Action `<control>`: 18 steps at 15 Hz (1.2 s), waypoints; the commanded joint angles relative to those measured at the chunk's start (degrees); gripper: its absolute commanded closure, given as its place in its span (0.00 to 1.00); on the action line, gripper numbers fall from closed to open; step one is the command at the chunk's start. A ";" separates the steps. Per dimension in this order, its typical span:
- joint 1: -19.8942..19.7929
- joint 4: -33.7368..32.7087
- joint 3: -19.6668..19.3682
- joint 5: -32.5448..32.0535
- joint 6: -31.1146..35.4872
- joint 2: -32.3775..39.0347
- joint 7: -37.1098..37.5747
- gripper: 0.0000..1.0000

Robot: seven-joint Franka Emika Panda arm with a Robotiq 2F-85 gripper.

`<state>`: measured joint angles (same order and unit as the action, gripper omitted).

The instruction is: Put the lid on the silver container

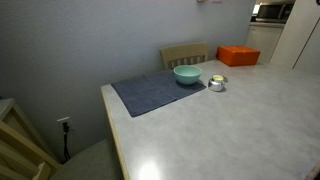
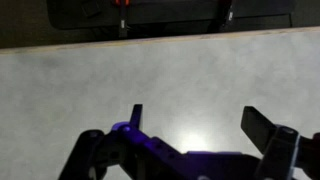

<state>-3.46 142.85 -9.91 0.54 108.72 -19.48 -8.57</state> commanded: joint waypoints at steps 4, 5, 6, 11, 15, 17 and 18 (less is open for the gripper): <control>0.12 -1.95 1.72 0.53 0.63 2.91 -0.54 0.00; 0.35 -2.41 2.19 0.39 0.84 3.60 -0.45 0.00; 0.66 -3.15 2.73 0.39 1.14 4.59 -0.20 0.00; 2.37 -6.16 4.08 1.56 4.21 7.64 -3.98 0.00; 1.94 -4.55 4.55 0.29 4.92 6.14 -1.42 0.00; 2.15 -2.08 4.37 0.64 15.46 5.34 -3.12 0.00; 2.28 -1.76 4.31 0.63 20.44 6.32 -3.82 0.00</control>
<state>-0.68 138.43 -5.96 1.03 118.58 -13.13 -10.47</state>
